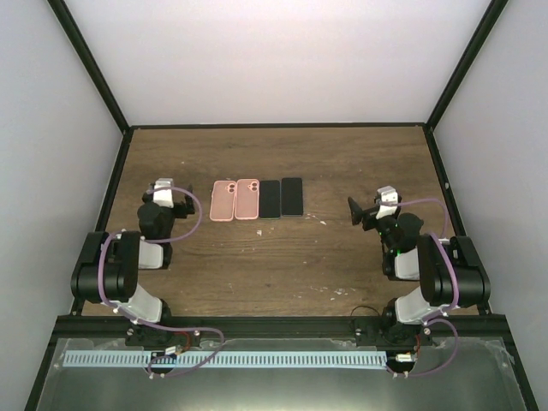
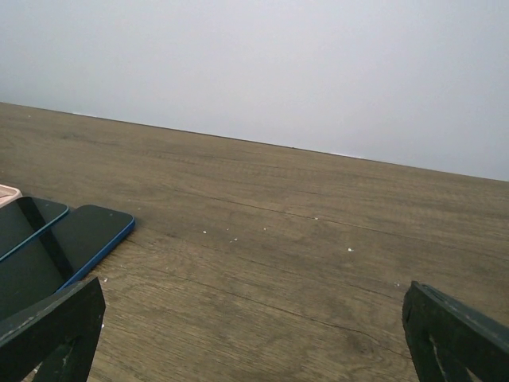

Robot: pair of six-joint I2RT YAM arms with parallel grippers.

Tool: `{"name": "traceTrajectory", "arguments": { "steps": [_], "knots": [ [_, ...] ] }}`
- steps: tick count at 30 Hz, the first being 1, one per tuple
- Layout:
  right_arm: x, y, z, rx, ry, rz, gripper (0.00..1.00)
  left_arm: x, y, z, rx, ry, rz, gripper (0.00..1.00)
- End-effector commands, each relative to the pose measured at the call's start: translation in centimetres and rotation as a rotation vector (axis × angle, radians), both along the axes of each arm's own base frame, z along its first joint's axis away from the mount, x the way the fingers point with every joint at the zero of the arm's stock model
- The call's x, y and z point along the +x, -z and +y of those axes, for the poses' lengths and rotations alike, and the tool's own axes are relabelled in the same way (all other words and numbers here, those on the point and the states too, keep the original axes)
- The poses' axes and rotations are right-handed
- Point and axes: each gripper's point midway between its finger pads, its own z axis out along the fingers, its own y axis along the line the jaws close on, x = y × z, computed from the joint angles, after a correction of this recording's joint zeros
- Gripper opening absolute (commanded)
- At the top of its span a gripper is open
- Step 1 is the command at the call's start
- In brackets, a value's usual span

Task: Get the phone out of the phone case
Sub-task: Reset both arms

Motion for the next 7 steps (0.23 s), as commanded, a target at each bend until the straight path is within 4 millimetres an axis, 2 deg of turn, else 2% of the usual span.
{"name": "traceTrajectory", "arguments": {
  "steps": [1,7],
  "knots": [
    [0.67,-1.63,-0.62,-0.007,0.02,-0.056,1.0,0.14,-0.47,-0.19,0.013,0.011,-0.016,1.0],
    [0.69,-1.65,-0.64,-0.007,0.021,-0.057,1.0,0.18,-0.46,-0.2,0.011,0.011,-0.014,1.0]
  ]
}}
